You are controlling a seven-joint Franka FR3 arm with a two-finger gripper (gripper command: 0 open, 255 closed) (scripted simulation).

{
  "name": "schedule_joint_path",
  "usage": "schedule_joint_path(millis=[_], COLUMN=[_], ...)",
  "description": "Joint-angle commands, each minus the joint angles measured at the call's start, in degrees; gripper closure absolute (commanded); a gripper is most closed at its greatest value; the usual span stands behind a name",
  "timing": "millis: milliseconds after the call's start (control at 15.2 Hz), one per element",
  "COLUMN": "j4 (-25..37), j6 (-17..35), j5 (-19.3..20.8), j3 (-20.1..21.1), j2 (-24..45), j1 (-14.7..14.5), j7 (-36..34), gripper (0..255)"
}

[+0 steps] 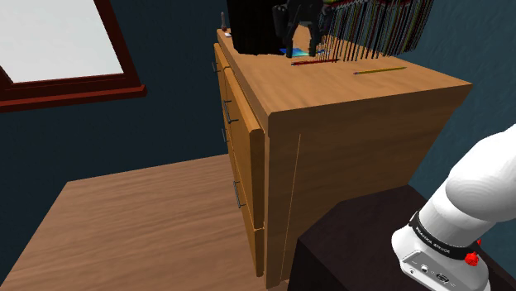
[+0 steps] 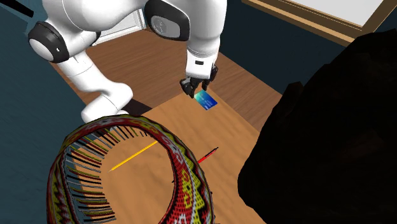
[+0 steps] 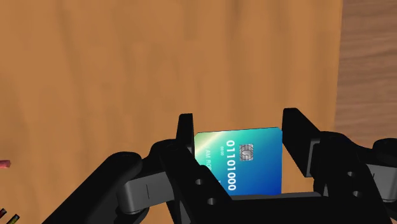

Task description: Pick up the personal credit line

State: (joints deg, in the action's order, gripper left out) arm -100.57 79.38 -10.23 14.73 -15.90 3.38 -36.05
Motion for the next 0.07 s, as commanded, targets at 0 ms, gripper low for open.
schedule_joint_path(millis=[0], j4=[0.52], j6=[-0.37], j5=[0.03], j3=[0.01], j2=[0.18], j1=[0.01], j7=[-0.07], gripper=[255])
